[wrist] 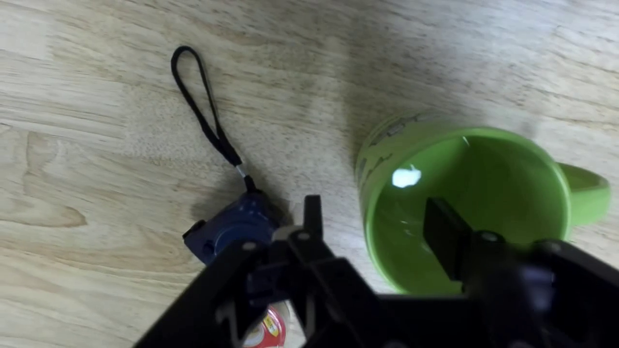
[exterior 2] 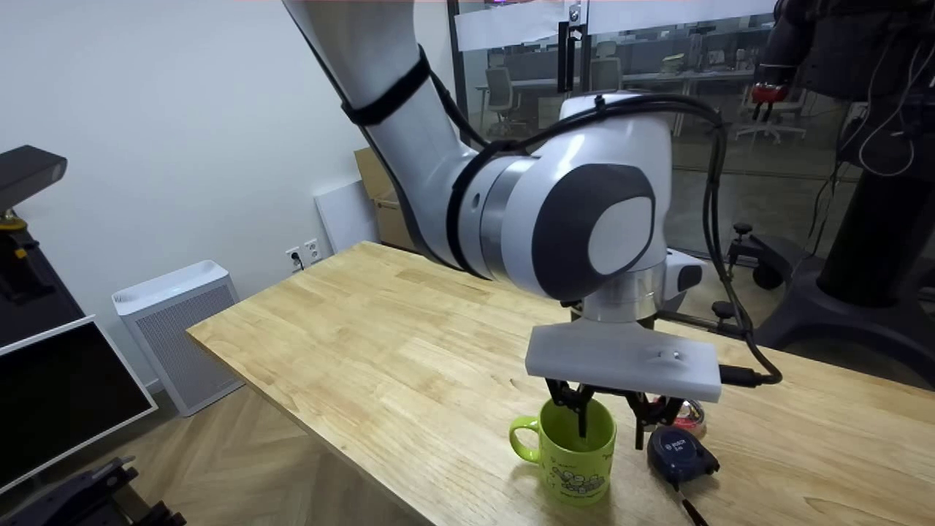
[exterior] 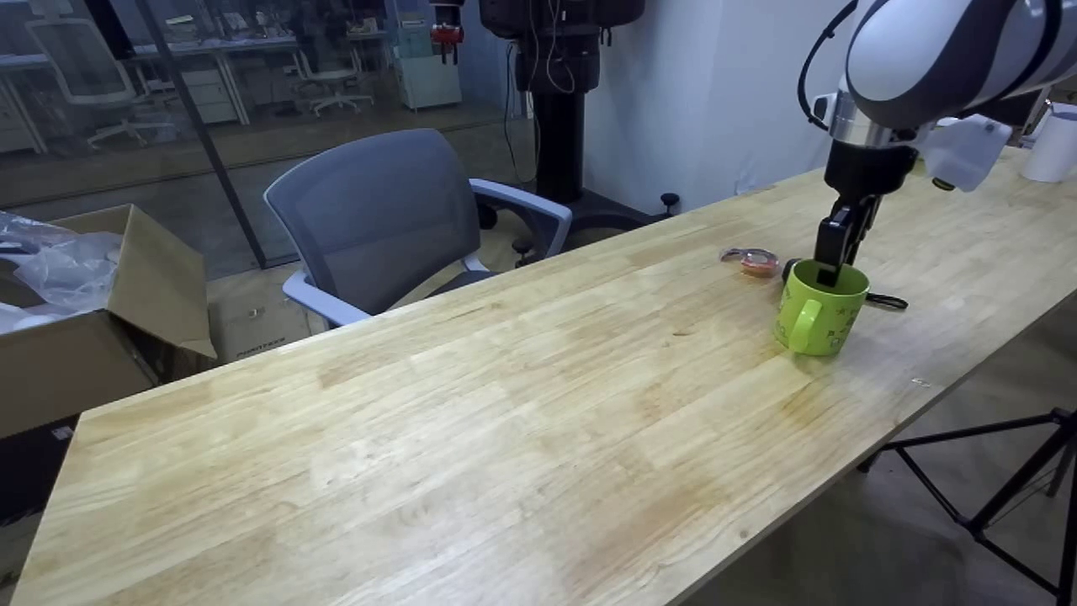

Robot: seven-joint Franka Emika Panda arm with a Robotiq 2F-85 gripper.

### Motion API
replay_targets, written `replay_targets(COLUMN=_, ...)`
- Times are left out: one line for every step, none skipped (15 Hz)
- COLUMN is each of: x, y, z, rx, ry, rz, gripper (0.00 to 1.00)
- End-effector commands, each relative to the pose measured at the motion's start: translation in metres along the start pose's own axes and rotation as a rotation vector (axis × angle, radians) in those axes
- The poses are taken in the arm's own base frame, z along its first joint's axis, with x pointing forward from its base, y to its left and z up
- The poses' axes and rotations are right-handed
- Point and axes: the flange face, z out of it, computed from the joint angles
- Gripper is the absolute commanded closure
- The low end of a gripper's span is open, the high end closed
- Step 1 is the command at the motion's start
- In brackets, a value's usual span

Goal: Move the mug to the right

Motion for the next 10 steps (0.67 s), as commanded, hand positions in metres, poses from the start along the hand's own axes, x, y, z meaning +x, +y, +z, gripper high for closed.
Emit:
replay_targets(x=0.001, y=-0.001, z=-0.018, rx=0.002, ry=-0.012, rz=0.023, gripper=0.12)
replay_targets(x=0.005, y=-0.002, z=-0.025, rx=0.005, ry=-0.018, rz=0.02, gripper=0.04)
replay_targets(x=0.009, y=-0.004, z=-0.033, rx=0.005, ry=-0.023, rz=0.015, gripper=0.01)
replay_targets(x=0.014, y=-0.007, z=-0.046, rx=0.003, ry=-0.025, rz=0.008, gripper=0.0)
replay_targets(x=0.02, y=-0.008, z=-0.059, rx=0.005, ry=-0.022, rz=0.001, gripper=0.0)
replay_targets(x=0.025, y=-0.01, z=-0.072, rx=0.002, ry=-0.022, rz=-0.005, gripper=0.0)
replay_targets(x=0.031, y=-0.011, z=-0.087, rx=-0.003, ry=-0.016, rz=-0.017, gripper=0.0)
replay_targets(x=0.037, y=-0.013, z=-0.1, rx=-0.008, ry=-0.011, rz=-0.022, gripper=0.0)
replay_targets(x=0.042, y=-0.015, z=-0.112, rx=-0.007, ry=-0.012, rz=-0.031, gripper=0.0)
replay_targets(x=0.046, y=-0.017, z=-0.12, rx=-0.005, ry=-0.02, rz=-0.036, gripper=0.0)
